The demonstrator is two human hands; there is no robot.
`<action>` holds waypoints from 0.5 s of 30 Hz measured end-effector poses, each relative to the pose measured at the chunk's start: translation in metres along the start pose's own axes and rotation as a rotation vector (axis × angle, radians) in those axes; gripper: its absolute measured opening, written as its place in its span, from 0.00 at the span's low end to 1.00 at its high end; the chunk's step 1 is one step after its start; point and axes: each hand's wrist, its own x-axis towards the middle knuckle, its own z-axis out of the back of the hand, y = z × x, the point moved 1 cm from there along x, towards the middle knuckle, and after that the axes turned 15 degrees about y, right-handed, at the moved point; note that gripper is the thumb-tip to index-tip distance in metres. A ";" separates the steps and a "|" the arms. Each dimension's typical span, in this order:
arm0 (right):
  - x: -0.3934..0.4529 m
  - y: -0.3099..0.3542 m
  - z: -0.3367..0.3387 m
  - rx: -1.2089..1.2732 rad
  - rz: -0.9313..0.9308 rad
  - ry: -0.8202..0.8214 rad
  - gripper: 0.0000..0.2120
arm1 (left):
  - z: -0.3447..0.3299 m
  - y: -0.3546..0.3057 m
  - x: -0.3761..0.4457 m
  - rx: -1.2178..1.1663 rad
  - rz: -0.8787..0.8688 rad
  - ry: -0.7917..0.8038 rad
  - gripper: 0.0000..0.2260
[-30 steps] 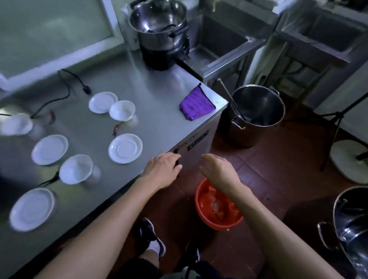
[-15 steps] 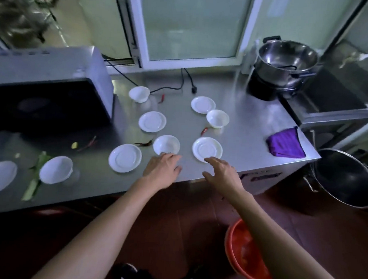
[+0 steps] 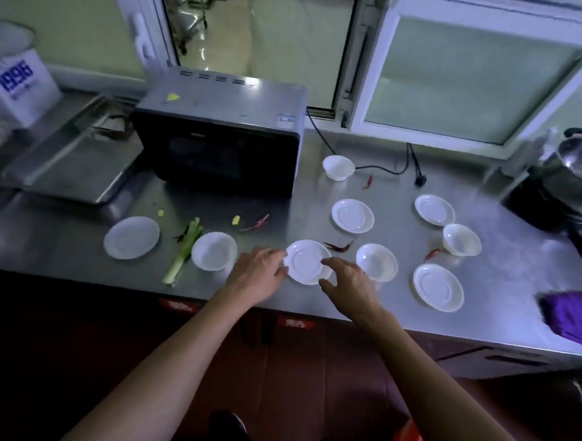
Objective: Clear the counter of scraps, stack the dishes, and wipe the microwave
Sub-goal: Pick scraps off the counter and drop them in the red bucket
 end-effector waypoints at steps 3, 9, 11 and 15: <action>0.028 0.039 -0.017 0.030 0.001 0.043 0.23 | 0.008 0.054 -0.016 -0.034 0.056 -0.010 0.14; 0.066 0.103 -0.047 0.087 0.057 0.092 0.18 | 0.015 0.134 -0.052 -0.092 0.206 -0.011 0.17; 0.077 0.119 -0.053 0.079 0.080 0.117 0.19 | 0.017 0.153 -0.060 -0.099 0.235 0.004 0.19; 0.100 0.143 -0.063 0.138 0.080 0.116 0.19 | 0.019 0.180 -0.070 -0.119 0.271 -0.010 0.18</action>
